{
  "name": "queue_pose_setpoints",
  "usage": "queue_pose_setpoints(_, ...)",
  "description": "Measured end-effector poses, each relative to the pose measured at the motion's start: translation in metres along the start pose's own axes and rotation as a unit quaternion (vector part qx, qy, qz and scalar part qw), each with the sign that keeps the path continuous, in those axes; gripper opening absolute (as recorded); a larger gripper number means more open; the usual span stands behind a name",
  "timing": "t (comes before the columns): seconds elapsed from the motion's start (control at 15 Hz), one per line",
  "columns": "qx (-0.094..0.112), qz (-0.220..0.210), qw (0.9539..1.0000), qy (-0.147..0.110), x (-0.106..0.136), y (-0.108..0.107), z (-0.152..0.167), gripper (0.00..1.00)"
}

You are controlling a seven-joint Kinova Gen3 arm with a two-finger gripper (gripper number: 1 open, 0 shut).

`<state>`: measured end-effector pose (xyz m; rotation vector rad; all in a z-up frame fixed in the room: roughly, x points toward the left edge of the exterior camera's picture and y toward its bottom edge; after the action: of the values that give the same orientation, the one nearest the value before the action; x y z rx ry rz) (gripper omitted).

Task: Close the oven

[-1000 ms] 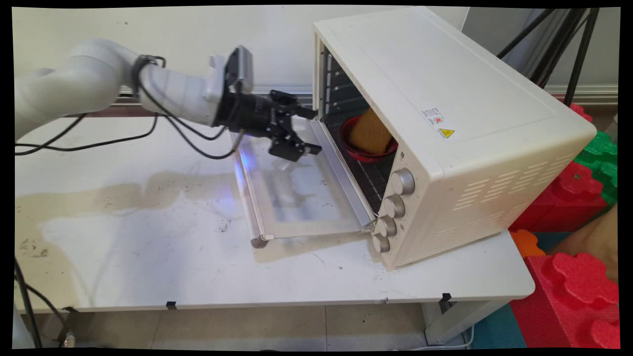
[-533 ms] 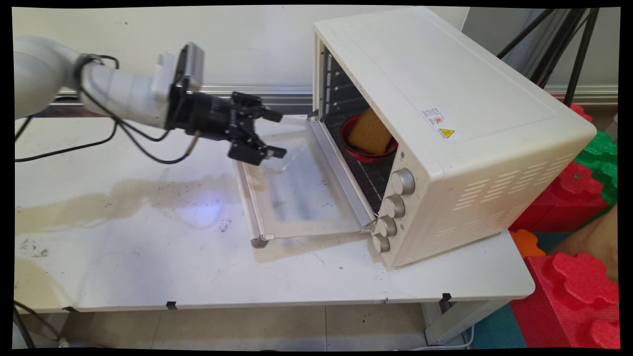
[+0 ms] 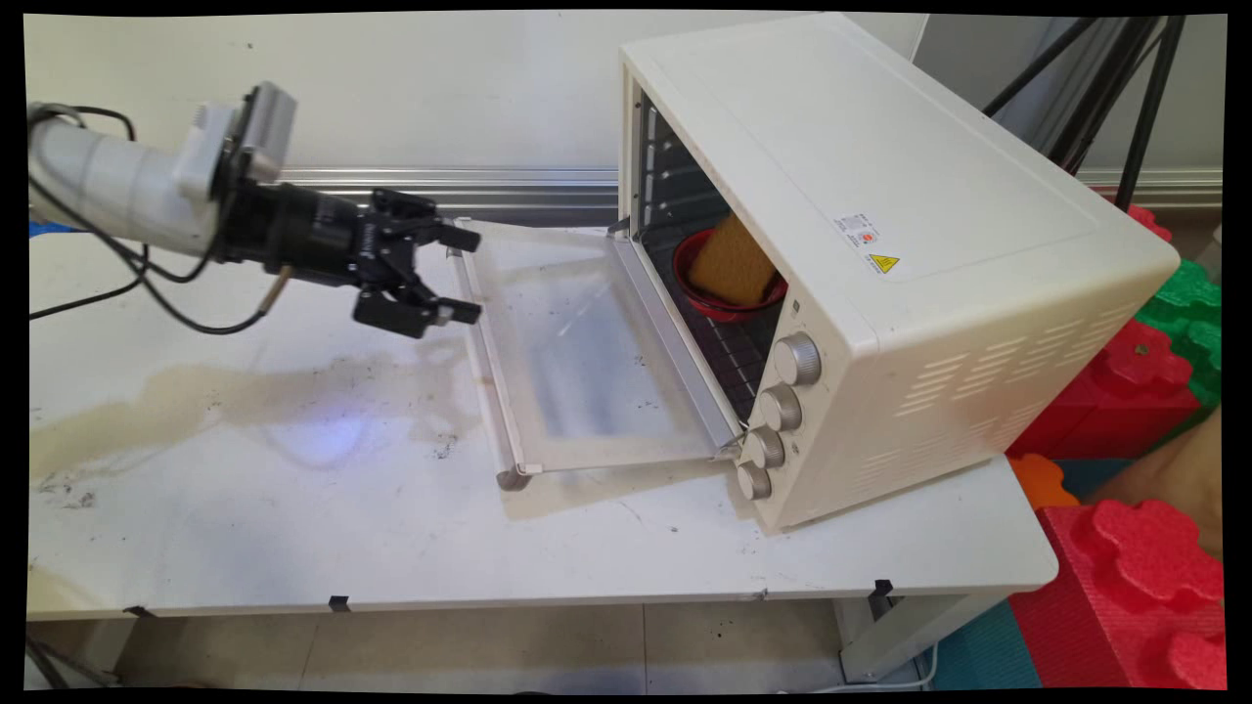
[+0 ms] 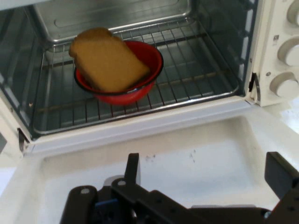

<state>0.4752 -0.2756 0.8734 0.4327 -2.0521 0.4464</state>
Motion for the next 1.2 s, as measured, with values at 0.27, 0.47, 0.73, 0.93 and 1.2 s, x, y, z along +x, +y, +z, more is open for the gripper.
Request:
queue_pose_setpoints(0.27, -0.003, -0.006, 0.9999, -0.010, -0.011, 0.002, -0.024, 1.00)
queue_pose_setpoints(0.47, -0.007, -0.008, 0.9998, -0.020, -0.020, 0.004, -0.040, 1.00)
queue_pose_setpoints(0.73, -0.014, -0.006, 0.9992, -0.037, -0.032, 0.006, -0.054, 1.00)
queue_pose_setpoints(0.93, -0.016, -0.004, 0.9987, -0.048, -0.040, 0.007, -0.060, 1.00)
queue_pose_setpoints(1.2, -0.019, -0.004, 0.9978, -0.063, -0.051, 0.008, -0.059, 1.00)
